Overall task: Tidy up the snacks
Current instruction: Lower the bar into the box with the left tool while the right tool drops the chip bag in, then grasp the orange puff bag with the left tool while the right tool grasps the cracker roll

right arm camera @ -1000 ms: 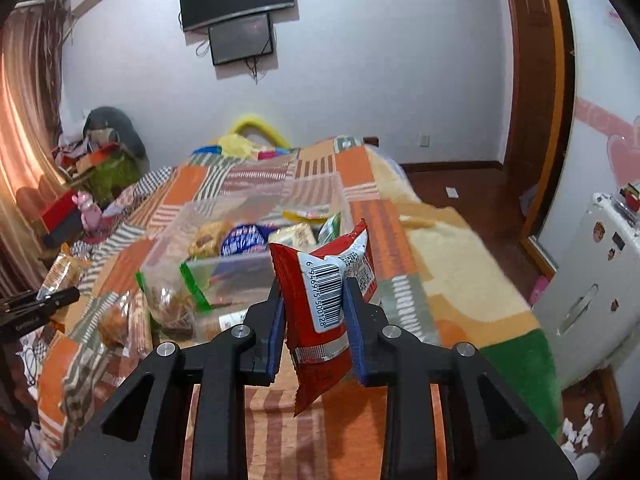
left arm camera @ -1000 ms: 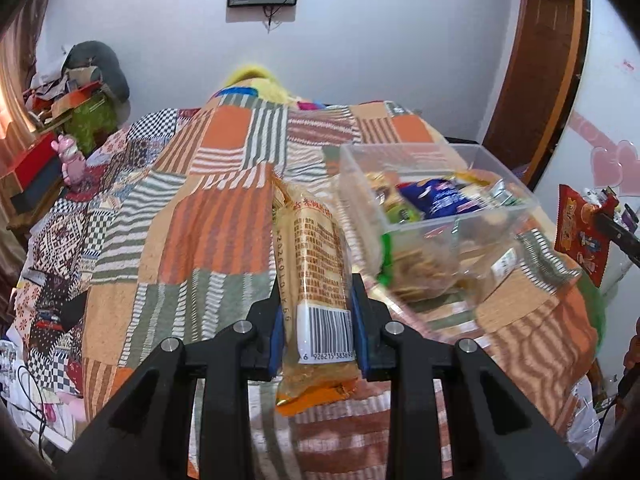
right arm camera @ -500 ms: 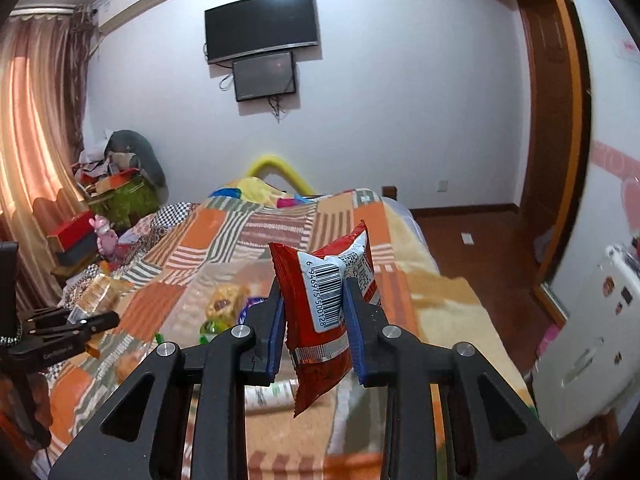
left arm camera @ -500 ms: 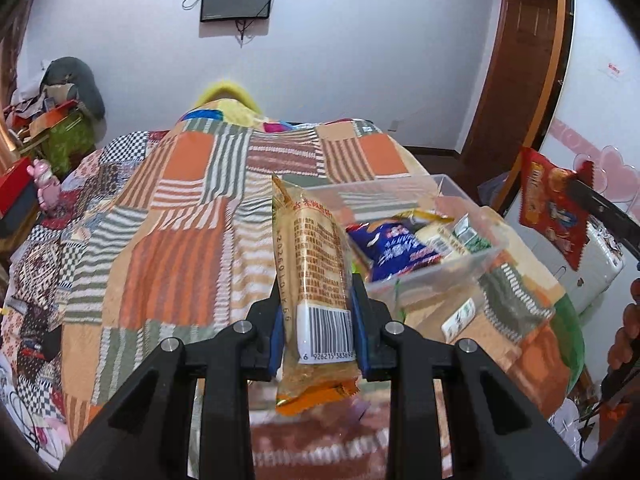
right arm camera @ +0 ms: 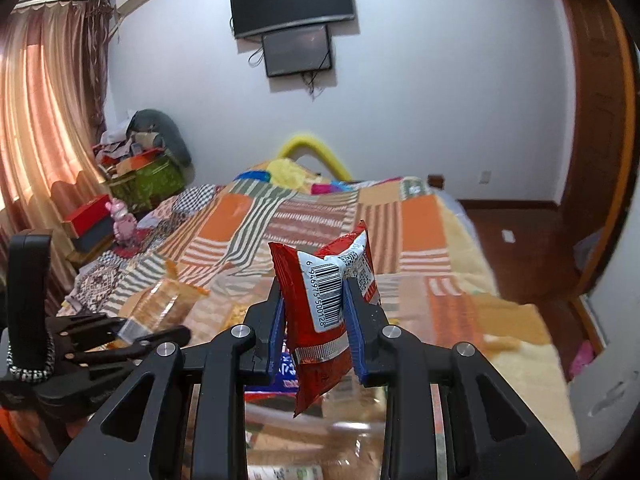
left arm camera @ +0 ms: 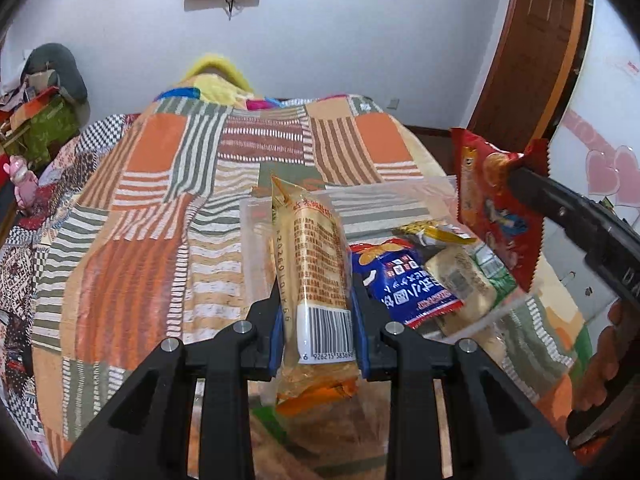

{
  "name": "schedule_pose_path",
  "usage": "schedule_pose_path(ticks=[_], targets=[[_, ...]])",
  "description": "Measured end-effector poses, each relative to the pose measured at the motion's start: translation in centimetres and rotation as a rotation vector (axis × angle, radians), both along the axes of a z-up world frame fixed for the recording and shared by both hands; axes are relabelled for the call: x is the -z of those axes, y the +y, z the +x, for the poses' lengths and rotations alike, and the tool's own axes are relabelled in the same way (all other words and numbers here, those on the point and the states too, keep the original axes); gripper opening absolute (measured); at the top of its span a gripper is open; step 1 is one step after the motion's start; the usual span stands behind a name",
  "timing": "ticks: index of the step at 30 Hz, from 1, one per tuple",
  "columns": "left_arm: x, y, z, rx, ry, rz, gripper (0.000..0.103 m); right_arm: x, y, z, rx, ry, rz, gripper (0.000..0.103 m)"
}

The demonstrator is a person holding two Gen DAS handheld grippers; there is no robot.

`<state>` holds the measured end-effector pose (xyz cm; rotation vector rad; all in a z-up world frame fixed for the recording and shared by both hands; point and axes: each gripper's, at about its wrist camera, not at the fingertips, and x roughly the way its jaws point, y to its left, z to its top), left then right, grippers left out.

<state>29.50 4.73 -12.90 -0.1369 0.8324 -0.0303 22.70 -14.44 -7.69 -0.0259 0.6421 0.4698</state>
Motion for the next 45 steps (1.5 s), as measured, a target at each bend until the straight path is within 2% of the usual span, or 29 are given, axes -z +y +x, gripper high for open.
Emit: schedule_pose_path(ticks=[6, 12, 15, 17, 21, 24, 26, 29, 33, 36, 38, 41, 45], targets=[[1.6, -0.3, 1.8, -0.003, 0.043, 0.036, 0.028, 2.2, 0.4, 1.2, -0.016, 0.045, -0.072, 0.025], [2.7, -0.1, 2.4, -0.018, 0.087, 0.004, 0.031, 3.3, 0.2, 2.3, -0.064, 0.146, -0.042, 0.025], [2.6, -0.2, 2.2, -0.019, 0.089, 0.007, 0.041, 3.4, 0.7, 2.3, -0.091, 0.174, -0.048, 0.025], [2.2, -0.3, 1.7, -0.016, 0.073, 0.011, 0.052, 3.7, 0.9, 2.5, -0.109, 0.203, -0.056, 0.029], [0.7, -0.3, 0.4, -0.009, 0.033, 0.026, 0.056, 3.7, 0.9, 2.2, -0.12, 0.218, -0.07, 0.031], [-0.4, 0.1, -0.8, -0.007, 0.011, 0.027, 0.06, 3.5, 0.4, 1.7, -0.116, 0.222, -0.073, 0.041], [-1.2, 0.6, -1.9, -0.01, -0.002, 0.025, 0.061, 2.9, 0.0, 0.9, -0.106, 0.202, -0.081, 0.053], [-2.0, 1.3, -3.6, -0.013, -0.013, 0.028, 0.063, 2.0, -0.7, -0.1, -0.102, 0.174, -0.073, 0.058], [-2.3, 2.3, -5.8, -0.018, -0.011, 0.039, 0.064, 1.1, -1.6, -1.5, -0.093, 0.152, -0.069, 0.06], [-1.8, 3.3, -7.7, -0.027, 0.003, 0.057, 0.067, 1.0, -2.0, -2.8, -0.087, 0.132, -0.082, 0.071], [-1.2, 3.8, -8.9, -0.027, 0.013, 0.071, 0.069, 1.1, -2.0, -3.7, -0.081, 0.118, -0.094, 0.084], [0.1, 4.8, -10.3, -0.039, 0.041, 0.077, 0.069, 1.8, -1.9, -4.5, -0.078, 0.118, -0.112, 0.086], [2.4, 6.8, -11.4, -0.076, 0.09, 0.063, 0.069, 3.5, -2.1, -5.1, -0.061, 0.168, -0.115, 0.089]])
